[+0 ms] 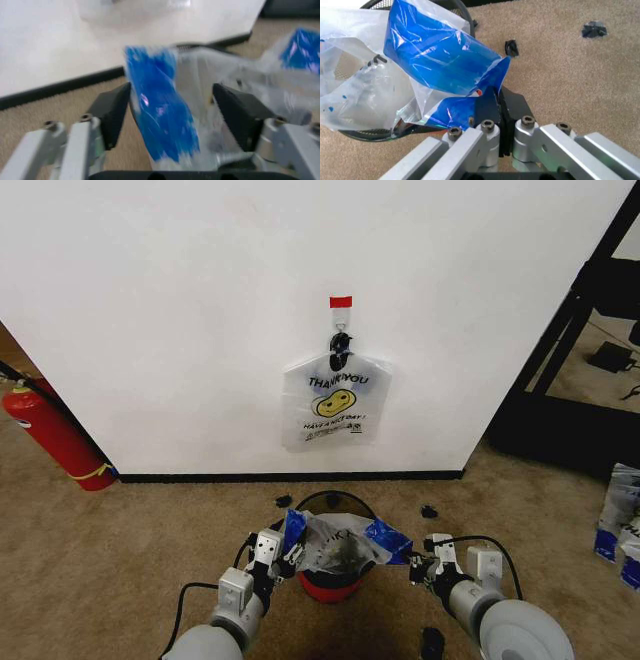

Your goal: Pick up the garbage bag from the wall and place it over the trash bin.

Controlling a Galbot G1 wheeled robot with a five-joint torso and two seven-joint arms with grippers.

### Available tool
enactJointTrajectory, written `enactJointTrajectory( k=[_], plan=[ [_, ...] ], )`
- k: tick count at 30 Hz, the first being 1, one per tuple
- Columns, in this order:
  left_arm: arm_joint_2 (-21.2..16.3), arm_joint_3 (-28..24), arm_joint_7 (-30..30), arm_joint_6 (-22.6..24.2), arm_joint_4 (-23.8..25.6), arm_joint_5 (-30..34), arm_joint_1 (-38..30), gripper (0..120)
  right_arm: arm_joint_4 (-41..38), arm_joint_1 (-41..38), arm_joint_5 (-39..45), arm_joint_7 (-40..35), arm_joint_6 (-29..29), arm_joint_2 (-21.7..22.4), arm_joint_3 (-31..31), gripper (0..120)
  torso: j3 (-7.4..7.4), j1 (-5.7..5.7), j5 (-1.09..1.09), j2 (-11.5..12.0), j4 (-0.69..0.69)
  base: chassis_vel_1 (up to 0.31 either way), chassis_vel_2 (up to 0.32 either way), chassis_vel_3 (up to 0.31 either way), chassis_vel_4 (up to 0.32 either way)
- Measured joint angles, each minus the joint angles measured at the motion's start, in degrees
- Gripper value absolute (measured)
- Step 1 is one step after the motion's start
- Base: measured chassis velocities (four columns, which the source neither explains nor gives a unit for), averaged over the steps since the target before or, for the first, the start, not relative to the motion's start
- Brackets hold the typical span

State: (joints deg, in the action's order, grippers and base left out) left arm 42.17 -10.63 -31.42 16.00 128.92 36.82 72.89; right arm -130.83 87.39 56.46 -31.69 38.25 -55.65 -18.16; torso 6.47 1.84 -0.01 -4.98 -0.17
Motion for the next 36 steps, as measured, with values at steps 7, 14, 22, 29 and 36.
enactJointTrajectory(
  k=[7, 14, 22, 29, 36],
  plan=[
    [0.65, 1.17, -1.08, 1.76, -1.11, 4.41, -0.89, 55, 0.32, -0.68, 0.17, 0.28, -0.06, 0.93, 0.57, 0, 0.00, 0.00, 0.00, 0.00, 0.00, 0.000, 0.000, 0.000, 0.000],
    [0.26, 1.41, -1.43, 1.83, -1.75, 4.43, -0.78, 32, 0.55, -0.95, 0.34, 0.32, -0.33, 1.10, 0.60, 0, 0.00, 0.00, 0.01, 0.00, 0.00, 0.000, 0.000, 0.000, 0.000],
    [0.06, 1.57, -1.65, 1.56, -1.81, 3.90, 0.27, 0, 0.66, -1.17, 0.50, 0.34, -0.82, 0.94, 0.73, 0, 0.00, 0.00, 0.00, 0.00, 0.00, 0.000, 0.000, 0.000, 0.000],
    [0.75, 2.52, -3.66, 1.09, 0.33, 2.66, 2.83, 0, 0.02, -0.62, 1.47, 0.30, -0.64, 0.93, 0.52, 0, 0.00, -0.01, 0.00, 0.00, -0.01, 0.000, 0.000, 0.000, 0.000],
    [2.01, 2.11, -5.47, 0.68, 0.91, 0.86, 5.69, 0, 0.89, -0.52, 1.58, -1.86, 1.99, 0.04, 1.40, 0, 0.00, -0.01, 0.01, 0.00, 0.00, 0.000, 0.000, 0.000, 0.000]
  ],
)
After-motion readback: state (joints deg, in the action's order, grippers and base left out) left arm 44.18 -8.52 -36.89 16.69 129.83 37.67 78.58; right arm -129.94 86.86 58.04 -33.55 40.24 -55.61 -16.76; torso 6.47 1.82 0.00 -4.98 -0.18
